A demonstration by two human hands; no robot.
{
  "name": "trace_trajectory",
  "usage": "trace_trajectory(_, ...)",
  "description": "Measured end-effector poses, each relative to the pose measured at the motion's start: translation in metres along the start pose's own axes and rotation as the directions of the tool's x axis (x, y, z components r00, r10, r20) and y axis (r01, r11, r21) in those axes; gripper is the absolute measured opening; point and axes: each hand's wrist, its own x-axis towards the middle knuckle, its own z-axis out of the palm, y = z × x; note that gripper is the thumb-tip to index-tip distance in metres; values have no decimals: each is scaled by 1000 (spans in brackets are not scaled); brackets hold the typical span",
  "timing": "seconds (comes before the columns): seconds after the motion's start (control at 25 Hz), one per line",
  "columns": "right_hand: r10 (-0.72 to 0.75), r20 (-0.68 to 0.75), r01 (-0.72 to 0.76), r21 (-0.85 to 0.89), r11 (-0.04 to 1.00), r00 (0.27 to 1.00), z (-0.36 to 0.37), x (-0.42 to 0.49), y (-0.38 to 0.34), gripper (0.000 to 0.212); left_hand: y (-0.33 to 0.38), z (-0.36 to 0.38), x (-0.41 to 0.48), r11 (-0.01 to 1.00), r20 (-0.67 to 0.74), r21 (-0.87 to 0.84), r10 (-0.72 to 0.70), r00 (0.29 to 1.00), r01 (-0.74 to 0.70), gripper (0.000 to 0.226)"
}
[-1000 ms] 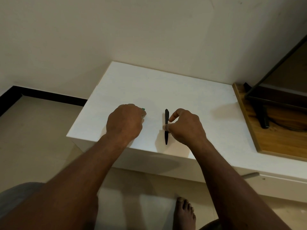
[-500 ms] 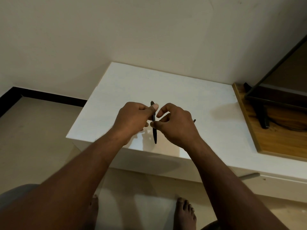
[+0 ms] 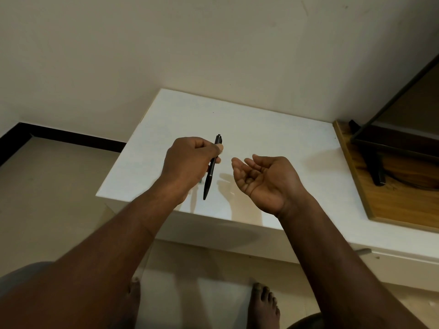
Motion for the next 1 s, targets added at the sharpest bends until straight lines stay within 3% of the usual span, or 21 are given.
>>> trace_trajectory(0.24, -44, 59, 41, 47, 998, 997, 2, -1, 0, 41, -3, 0, 3, 999, 1, 28, 18, 1000, -18, 17)
trace_trajectory(0.6, -91, 39, 95, -103, 990, 995, 4, 1, 5, 32, -6, 3, 2, 996, 34, 67, 50, 998, -53, 18)
trace_trajectory(1.0, -230, 57, 237, -195, 952, 972, 2, -3, -7, 29, -8, 10, -7, 936, 320, 293, 97, 942, -196, 17)
